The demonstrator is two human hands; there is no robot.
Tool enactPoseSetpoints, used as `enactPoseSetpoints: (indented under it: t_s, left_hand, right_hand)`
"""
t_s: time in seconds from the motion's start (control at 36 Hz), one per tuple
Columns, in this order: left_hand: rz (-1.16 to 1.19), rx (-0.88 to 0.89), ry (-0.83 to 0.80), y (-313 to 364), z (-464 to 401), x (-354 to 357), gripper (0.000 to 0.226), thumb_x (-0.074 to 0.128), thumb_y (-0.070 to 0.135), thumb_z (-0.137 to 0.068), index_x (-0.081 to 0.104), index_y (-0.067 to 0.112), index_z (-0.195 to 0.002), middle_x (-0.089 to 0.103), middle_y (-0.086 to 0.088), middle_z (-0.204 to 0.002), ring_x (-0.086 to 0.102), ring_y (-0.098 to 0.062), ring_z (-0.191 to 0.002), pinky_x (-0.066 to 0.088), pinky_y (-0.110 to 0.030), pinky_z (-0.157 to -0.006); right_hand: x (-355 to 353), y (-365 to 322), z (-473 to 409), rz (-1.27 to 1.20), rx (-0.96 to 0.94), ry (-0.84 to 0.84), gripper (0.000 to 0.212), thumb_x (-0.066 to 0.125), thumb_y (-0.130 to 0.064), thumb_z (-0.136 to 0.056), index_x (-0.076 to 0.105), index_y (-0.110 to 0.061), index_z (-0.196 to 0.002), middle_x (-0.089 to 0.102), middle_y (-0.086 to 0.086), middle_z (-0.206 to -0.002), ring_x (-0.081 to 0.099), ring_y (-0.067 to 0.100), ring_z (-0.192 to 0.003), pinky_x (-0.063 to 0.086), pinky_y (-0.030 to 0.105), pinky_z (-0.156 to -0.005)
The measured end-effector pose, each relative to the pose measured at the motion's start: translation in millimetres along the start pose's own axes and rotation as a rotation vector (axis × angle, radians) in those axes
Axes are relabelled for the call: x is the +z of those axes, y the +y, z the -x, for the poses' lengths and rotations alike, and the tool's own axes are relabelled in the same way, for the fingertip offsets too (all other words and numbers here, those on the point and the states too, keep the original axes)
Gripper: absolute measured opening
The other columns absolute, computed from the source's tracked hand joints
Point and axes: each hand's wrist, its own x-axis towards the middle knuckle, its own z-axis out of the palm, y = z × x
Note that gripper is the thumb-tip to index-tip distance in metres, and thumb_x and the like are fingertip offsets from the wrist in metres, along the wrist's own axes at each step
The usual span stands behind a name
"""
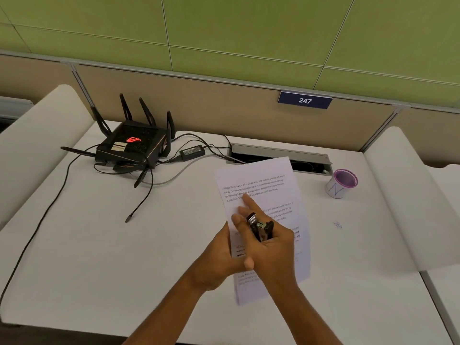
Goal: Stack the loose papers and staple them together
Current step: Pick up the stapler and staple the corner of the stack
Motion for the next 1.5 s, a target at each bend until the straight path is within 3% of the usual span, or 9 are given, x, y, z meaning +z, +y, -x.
enactPoseSetpoints:
  t_s: [0.11,0.19,0.39,0.56,0.67,0.75,1.11,1.28,1.5]
  left_hand:
    - [-0.013,-0.017,0.079,0.0,-4.2,-3.6,0.074,0.089,0.063,-0.073,0.06,0.038,-0.136,0.078,-0.002,-0.122,0.077,-0.029,-0.108,0.064,-0.046,-0.093]
    - [0.033,-0.023,0.124,-3.5,-7.7,-8.5,0.037,0.078,0.035,-0.093,0.069,0.035,-0.129,0.078,-0.01,-0.122,0.077,-0.036,-0.112,0.064,-0.051,-0.094]
    - [0.119,-0.099,0.198,-8.2,-18.6,-33.5,0.053,0.072,0.019,-0.093,0.057,0.016,-0.144,0.074,-0.015,-0.135,0.073,-0.042,-0.121,0.063,-0.06,-0.097]
    - [0.16,-0.152,0.241,-13.4,-30.1,-61.8,0.054,0.073,0.019,-0.09,0.059,0.019,-0.142,0.075,-0.015,-0.134,0.074,-0.042,-0.118,0.066,-0.054,-0.09]
    - [0.185,-0.187,0.252,-16.8,-42.6,-78.6,0.055,0.076,0.016,-0.091,0.059,0.021,-0.143,0.076,-0.014,-0.133,0.075,-0.042,-0.118,0.067,-0.053,-0.089]
    - [0.163,-0.229,0.267,-19.8,-55.8,-92.8,0.045,0.071,0.01,-0.1,0.061,0.023,-0.142,0.077,-0.011,-0.132,0.076,-0.039,-0.116,0.067,-0.05,-0.088]
    - [-0.232,-0.256,0.496,-55.1,-129.5,-173.8,0.068,0.075,0.012,-0.099,0.042,0.035,-0.154,0.068,0.0,-0.14,0.073,-0.022,-0.118,0.066,-0.044,-0.093]
    - [-0.441,-0.29,0.521,-61.3,-176.2,-205.3,0.068,0.071,0.017,-0.102,0.037,0.034,-0.158,0.058,0.002,-0.141,0.067,-0.014,-0.109,0.062,-0.029,-0.077]
    - [-0.797,-0.391,0.558,-78.9,-230.0,-236.5,0.069,0.076,0.026,-0.097,0.041,0.021,-0.156,0.046,-0.011,-0.15,0.054,-0.035,-0.139,0.058,-0.052,-0.109]
  right_hand:
    - [-6.7,-12.4,-7.1,-0.124,0.22,-0.003,0.034,0.077,-0.039,-0.088,0.076,-0.039,-0.122,0.076,-0.032,-0.105,0.077,0.007,-0.09,0.066,0.032,-0.066]
    - [-13.2,-17.2,-11.6,-0.157,0.269,0.003,0.028,0.076,-0.036,-0.091,0.078,-0.036,-0.119,0.081,-0.016,-0.094,0.07,0.033,-0.064,0.064,0.052,-0.064]
    - [-35.4,15.7,-32.8,-0.134,0.335,0.204,0.029,0.078,-0.032,-0.091,0.076,-0.04,-0.118,0.074,-0.019,-0.121,0.077,0.016,-0.094,0.067,0.033,-0.068]
    - [-58.2,67.8,-54.2,-0.241,0.674,0.143,0.031,0.085,-0.025,-0.086,0.076,-0.026,-0.116,0.065,-0.003,-0.078,0.043,0.01,-0.051,0.036,0.026,-0.044]
    - [-61.2,99.4,-58.5,-0.32,0.838,0.05,0.018,0.088,-0.017,-0.081,0.072,-0.014,-0.09,0.045,-0.001,-0.063,0.025,0.011,-0.048,0.023,0.026,-0.044]
    - [-56.1,113.8,-66.3,-0.384,0.866,0.057,0.018,0.086,-0.01,-0.082,0.077,-0.01,-0.097,0.045,-0.001,-0.063,0.024,0.011,-0.049,0.021,0.027,-0.045]
    - [12.9,170.1,-125.4,-0.211,0.894,0.1,0.02,0.082,-0.005,-0.085,0.077,-0.011,-0.103,0.065,0.005,-0.073,0.04,0.011,-0.043,0.034,0.025,-0.042]
    - [47.0,197.7,-168.2,-0.135,0.892,0.122,0.017,0.082,-0.008,-0.085,0.077,-0.013,-0.1,0.072,0.009,-0.086,0.055,0.018,-0.057,0.039,0.025,-0.043]
    - [80.0,232.7,-209.0,0.203,0.798,0.1,0.016,0.085,-0.025,-0.079,0.074,-0.014,-0.08,0.076,0.003,-0.081,0.075,0.026,-0.076,0.061,0.038,-0.062]
